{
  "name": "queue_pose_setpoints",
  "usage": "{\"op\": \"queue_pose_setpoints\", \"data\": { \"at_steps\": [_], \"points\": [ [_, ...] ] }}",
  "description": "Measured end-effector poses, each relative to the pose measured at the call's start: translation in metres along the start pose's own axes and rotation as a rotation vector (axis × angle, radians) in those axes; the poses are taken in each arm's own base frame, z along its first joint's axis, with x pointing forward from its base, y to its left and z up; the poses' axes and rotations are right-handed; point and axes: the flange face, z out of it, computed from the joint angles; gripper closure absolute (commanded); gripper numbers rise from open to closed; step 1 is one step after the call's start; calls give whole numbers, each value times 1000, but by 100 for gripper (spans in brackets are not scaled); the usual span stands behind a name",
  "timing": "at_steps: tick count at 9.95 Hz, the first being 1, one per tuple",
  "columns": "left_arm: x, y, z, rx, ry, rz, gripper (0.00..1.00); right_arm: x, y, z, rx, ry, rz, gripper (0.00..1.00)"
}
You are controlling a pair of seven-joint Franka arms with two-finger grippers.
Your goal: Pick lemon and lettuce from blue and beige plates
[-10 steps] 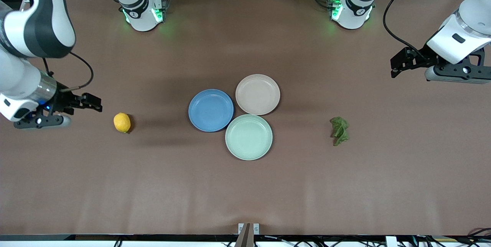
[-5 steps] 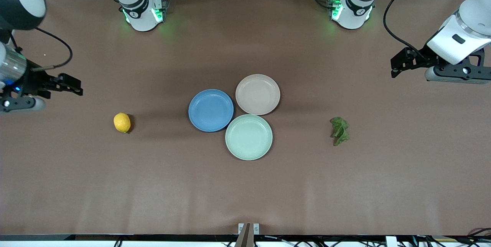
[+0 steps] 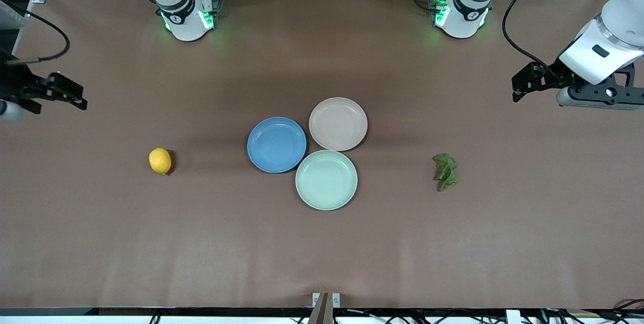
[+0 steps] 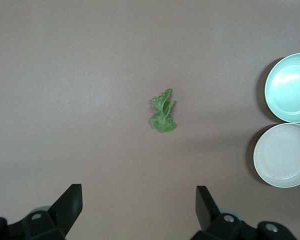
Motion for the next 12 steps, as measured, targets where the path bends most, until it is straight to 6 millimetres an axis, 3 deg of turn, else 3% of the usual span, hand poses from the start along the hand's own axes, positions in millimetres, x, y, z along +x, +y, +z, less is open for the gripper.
{"op": "queue_pose_setpoints", "data": {
  "at_steps": [4, 12],
  "points": [
    [0, 3, 0, -4, 1, 4, 0, -6, 14, -2, 3, -20, 25, 0],
    [1, 3, 3, -24, -8, -1, 0, -7, 17, -2, -2, -17, 32, 0]
  ]
}}
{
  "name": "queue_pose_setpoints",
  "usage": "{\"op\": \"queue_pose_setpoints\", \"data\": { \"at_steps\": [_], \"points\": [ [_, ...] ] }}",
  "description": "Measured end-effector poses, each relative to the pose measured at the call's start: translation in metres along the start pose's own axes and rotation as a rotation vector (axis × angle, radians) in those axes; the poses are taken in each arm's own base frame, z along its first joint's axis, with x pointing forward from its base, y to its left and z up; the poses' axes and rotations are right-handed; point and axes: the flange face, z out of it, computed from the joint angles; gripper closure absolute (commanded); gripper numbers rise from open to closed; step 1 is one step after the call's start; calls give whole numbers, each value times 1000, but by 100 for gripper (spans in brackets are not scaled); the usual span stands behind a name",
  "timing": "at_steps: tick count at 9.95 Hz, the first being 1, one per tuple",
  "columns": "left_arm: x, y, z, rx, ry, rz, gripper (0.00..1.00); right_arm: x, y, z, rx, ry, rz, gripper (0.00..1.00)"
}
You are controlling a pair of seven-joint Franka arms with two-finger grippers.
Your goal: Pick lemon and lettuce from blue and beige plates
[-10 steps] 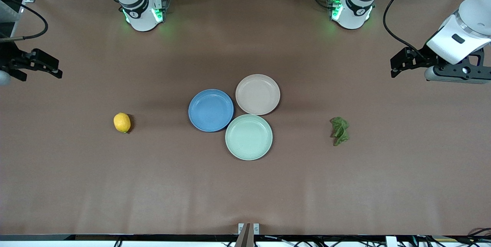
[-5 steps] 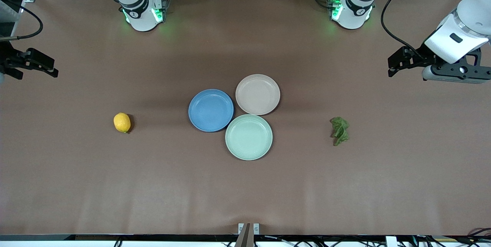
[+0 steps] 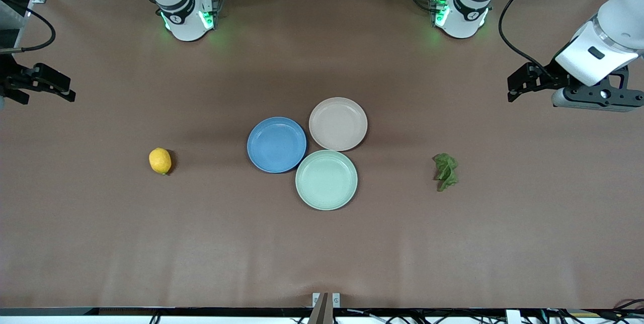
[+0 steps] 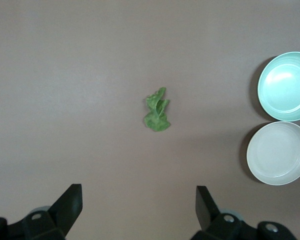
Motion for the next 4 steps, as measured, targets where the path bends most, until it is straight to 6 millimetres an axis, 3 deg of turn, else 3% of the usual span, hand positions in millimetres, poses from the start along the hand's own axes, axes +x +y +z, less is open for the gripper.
{"op": "queue_pose_setpoints", "data": {
  "at_steps": [4],
  "points": [
    [-1, -2, -2, 0, 4, -1, 0, 0, 6, 0, -1, 0, 10, 0]
  ]
}}
